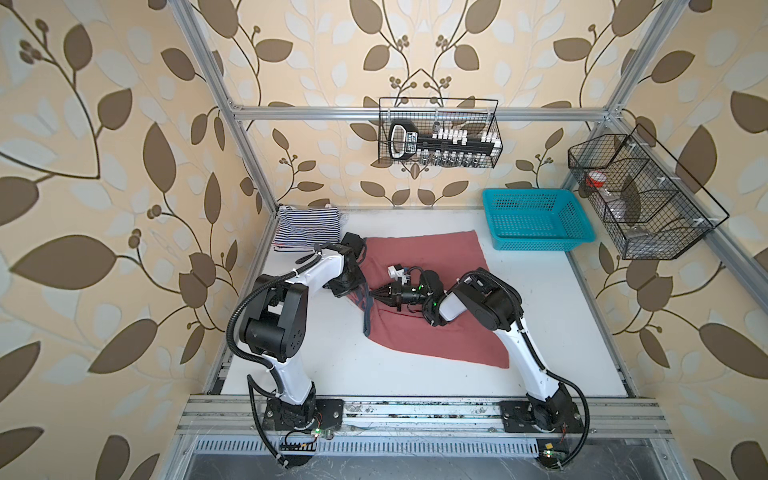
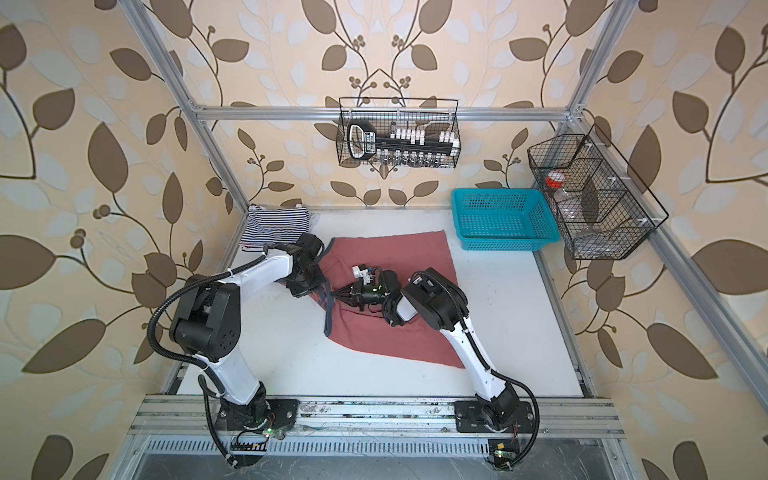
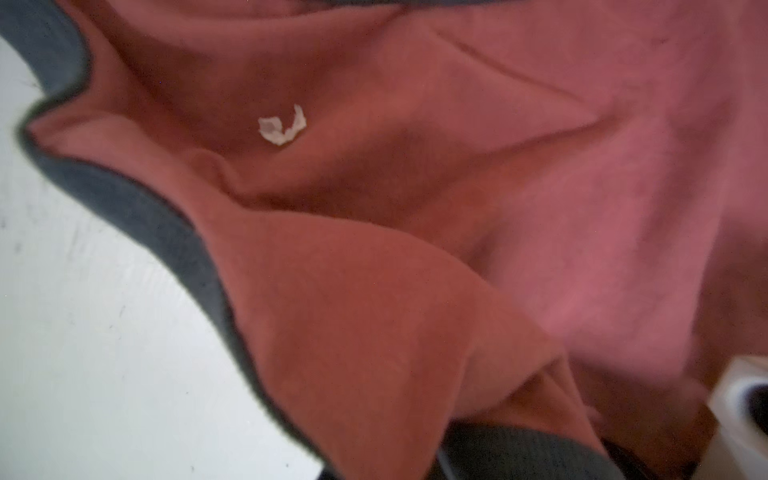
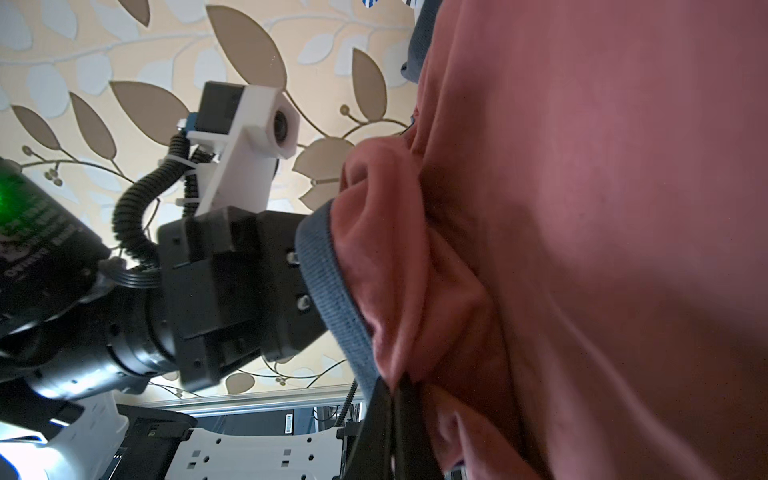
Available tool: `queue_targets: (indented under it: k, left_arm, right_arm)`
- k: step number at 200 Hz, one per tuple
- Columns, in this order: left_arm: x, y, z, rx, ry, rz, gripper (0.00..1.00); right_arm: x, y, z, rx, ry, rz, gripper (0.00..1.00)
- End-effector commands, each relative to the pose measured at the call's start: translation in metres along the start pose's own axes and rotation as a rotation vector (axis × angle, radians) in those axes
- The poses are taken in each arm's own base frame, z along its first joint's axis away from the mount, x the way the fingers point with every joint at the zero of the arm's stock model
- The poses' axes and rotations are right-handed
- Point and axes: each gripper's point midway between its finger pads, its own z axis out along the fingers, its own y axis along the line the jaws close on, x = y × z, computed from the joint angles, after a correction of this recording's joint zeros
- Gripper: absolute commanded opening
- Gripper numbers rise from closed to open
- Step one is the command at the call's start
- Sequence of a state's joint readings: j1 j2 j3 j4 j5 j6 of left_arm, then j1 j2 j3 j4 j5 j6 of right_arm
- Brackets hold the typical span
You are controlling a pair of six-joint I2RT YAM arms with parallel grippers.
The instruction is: Fold and stack the tank tops
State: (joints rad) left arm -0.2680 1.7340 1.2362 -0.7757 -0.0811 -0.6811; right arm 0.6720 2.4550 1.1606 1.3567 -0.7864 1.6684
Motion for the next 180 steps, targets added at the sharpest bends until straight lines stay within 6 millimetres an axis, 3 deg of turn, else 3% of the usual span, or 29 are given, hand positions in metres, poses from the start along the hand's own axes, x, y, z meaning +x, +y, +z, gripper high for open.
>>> queue_targets:
  k: [1,43,88,128,154,180]
  left_arm:
    - [0.014,0.011,-0.040,-0.003,0.044,0.161,0.02]
    - [0.038,0.050,-0.063,-0.123,0.118,0.320,0.01]
    - [0.055,0.078,-0.084,-0.194,0.174,0.446,0.19]
    - [0.063,0.074,-0.098,-0.124,0.175,0.466,0.35]
    - [0.068,0.072,-0.102,-0.089,0.184,0.471,0.33]
    - [0.076,0.068,-0.125,-0.023,0.178,0.472,0.23]
  right_arm:
    - [0.005,0.002,-0.004,-0.023,0.013,0.034,0.05]
    - [0.016,0.003,0.001,-0.024,0.050,0.030,0.12]
    - [0.032,0.001,0.006,-0.025,0.099,0.031,0.18]
    - [0.037,0.000,0.004,-0.023,0.113,0.035,0.19]
    - [0.040,0.000,0.000,-0.021,0.125,0.034,0.19]
    - [0.049,0.008,-0.004,-0.024,0.152,0.019,0.18]
